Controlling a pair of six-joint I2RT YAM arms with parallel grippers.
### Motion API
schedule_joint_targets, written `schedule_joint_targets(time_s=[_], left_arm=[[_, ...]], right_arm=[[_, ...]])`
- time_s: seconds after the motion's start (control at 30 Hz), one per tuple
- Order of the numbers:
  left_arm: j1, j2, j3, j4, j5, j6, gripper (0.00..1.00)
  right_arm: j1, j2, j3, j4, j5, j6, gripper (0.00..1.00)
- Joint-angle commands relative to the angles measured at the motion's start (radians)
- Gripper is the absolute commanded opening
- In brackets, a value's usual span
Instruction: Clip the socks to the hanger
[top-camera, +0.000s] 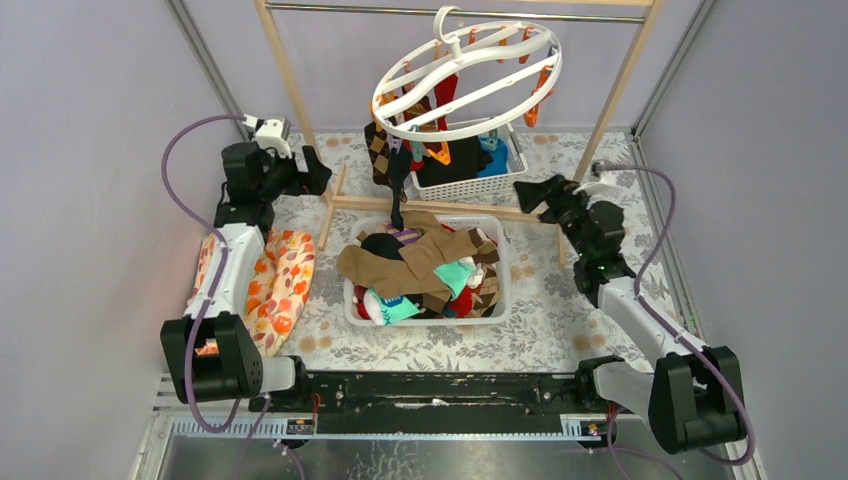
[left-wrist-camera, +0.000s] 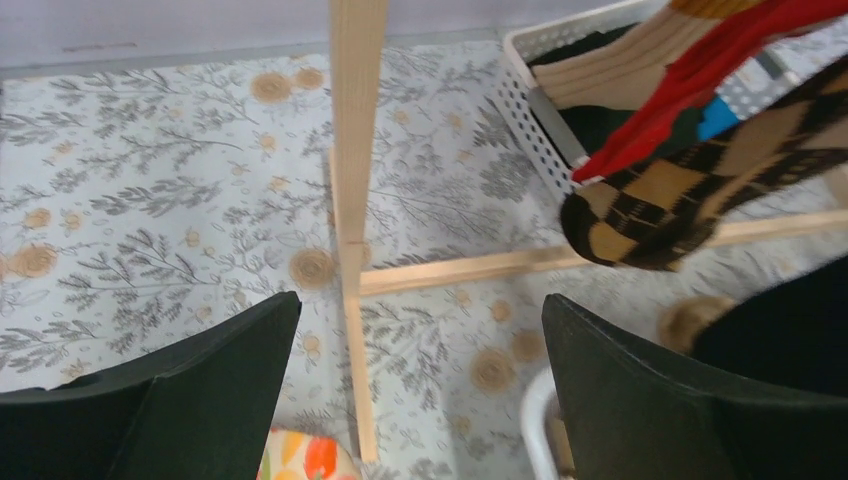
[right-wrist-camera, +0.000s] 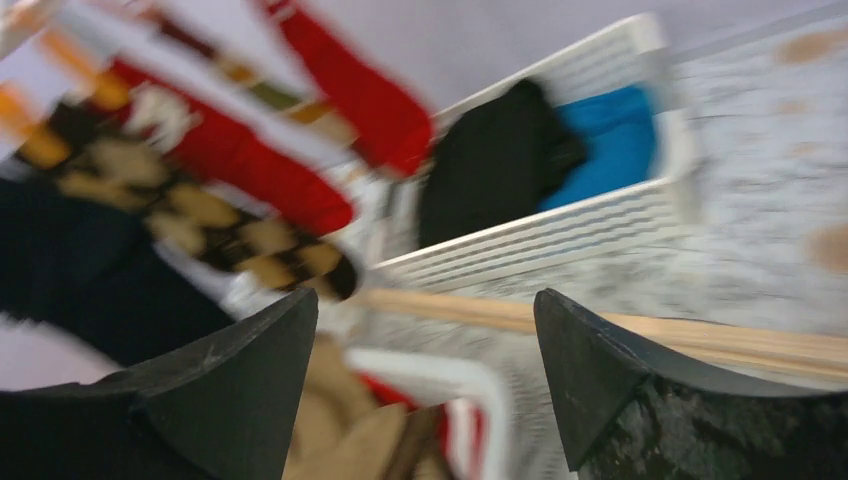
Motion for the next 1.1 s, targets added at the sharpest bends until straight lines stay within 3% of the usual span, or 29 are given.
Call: schedule_joint_targets(time_s=[0.0, 0.13, 0.27, 0.4, 0.53, 0.7, 0.87, 1.07], left_arm=[[0.025, -0.037, 0.133, -0.449, 0.165, 0.02, 0.99], [0.026, -0.075, 0.19, -0.56, 0.247, 0.0, 0.99], [0.025, -0.097, 0.248, -0.643, 0.299, -0.023, 0.98], [0.026, -0.118, 0.289, -0.69, 0.313, -0.042, 0.98], [0.027, -0.141, 0.298, -0.701, 0.323, -0.044, 0.98], [0.026, -0.156, 0.316, -0.724, 0.347, -0.045, 0.98], [0.026, -0.163, 0.312, -0.728, 0.366, -0.045, 0.97], [0.026, -0.157, 0.308, -0.73, 0.363, -0.042, 0.97]], right_arm=[[0.166, 0.029, 0.037, 0.218, -0.205, 0.031, 0.82], [0.289, 0.167, 0.091, 0.528, -0.344, 0.116, 0.7], [0.406, 0.254, 0.195, 0.591, -0.347, 0.068, 0.69], [0.507, 0.271, 0.225, 0.578, -0.166, -0.096, 0.64], [0.628, 0.278, 0.225, 0.588, 0.174, -0.321, 0.54], [0.738, 0.323, 0.257, 0.65, 0.377, -0.569, 0.49], [0.824, 0.386, 0.321, 0.716, 0.528, -0.792, 0.4], [0.859, 0.434, 0.395, 0.737, 0.556, -0.899, 0.39]])
